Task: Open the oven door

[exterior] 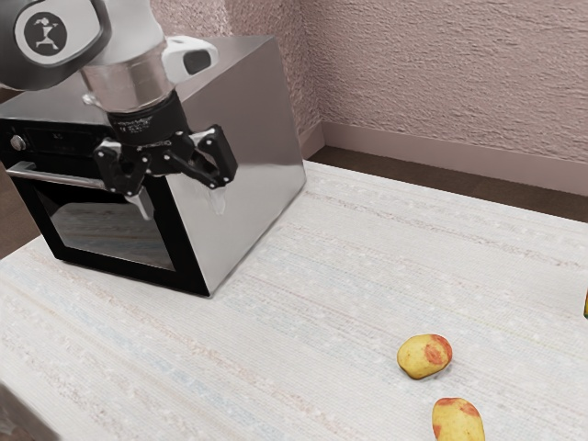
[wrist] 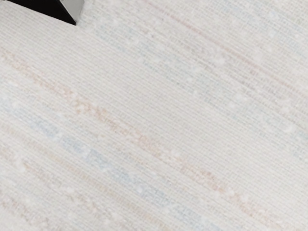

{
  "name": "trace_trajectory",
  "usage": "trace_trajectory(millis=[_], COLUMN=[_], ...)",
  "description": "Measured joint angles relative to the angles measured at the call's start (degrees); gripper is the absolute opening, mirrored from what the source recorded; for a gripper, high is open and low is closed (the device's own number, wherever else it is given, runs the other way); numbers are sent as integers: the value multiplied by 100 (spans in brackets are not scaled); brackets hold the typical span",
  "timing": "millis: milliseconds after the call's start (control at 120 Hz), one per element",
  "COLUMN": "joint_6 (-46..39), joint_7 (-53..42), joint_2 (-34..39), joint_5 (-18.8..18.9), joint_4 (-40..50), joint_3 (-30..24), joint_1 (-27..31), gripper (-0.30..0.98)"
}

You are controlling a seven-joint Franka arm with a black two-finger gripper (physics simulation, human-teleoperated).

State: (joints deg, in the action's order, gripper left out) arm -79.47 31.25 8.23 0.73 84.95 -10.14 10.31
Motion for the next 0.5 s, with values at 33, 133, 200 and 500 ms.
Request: trace_trajectory(millis=[33, 133, 200, 500], joint_6=[-61, -338, -625, -3755], joint_7=[58, 213, 303, 1391], joint_2=[27, 757, 1852, 1569], joint_5=[44, 127, 148, -30], joint_4=[57, 715, 1748, 2483], joint_3=[1, 13, 31, 143], joint_1=[-41, -4, 490, 2125], gripper=[69, 69, 68, 68])
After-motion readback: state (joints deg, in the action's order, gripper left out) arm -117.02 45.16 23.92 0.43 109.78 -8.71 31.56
